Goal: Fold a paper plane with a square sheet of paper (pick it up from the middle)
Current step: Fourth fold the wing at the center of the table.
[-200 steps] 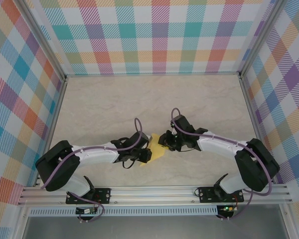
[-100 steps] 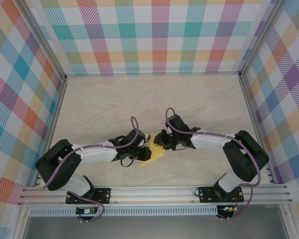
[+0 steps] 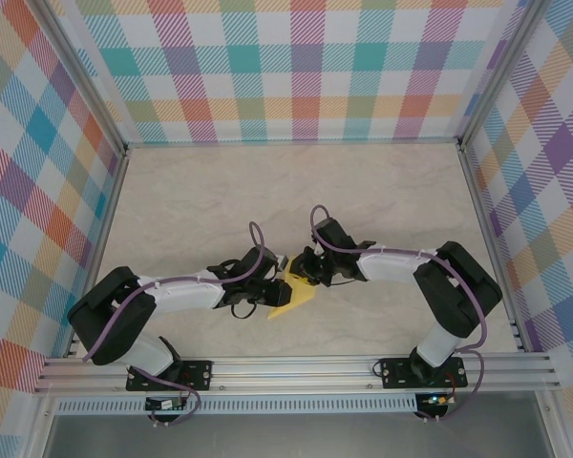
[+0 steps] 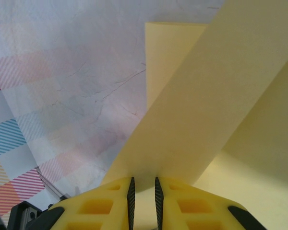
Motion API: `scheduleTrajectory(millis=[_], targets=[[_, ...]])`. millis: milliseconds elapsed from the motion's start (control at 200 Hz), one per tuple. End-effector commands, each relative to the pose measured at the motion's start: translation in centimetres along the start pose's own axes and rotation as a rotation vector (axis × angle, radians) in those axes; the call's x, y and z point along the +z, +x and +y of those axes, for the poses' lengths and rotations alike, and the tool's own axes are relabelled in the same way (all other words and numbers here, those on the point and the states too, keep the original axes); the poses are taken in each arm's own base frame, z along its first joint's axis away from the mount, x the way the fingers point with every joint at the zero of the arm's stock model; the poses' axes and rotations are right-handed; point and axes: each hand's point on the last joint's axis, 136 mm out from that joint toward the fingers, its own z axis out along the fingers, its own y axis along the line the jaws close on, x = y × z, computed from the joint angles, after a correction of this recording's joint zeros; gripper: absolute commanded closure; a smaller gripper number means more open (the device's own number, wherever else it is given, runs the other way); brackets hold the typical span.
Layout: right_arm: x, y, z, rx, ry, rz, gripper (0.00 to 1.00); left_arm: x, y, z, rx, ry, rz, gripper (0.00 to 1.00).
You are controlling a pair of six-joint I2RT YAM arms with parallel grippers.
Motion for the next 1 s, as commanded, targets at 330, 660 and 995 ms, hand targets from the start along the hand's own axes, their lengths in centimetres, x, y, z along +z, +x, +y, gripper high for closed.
scheduleTrajectory(millis=[330, 660, 995], targets=[[0.0, -0.4, 0.3, 0.013, 0.023, -0.016, 0.79, -1.6, 1.6, 1.0, -0.015, -0.001, -0.004, 0.73], [0.1, -0.2, 0.2, 0.011, 0.027, -0.007, 0.79, -1.2, 1.9, 1.3, -0.015, -0.012, 0.006, 0.77], [0.2, -0.2, 0.0, 0.014, 0.036, -0.003, 0.79, -0.8, 2.3, 1.9, -0.021, -0.031, 0.019, 0.85]])
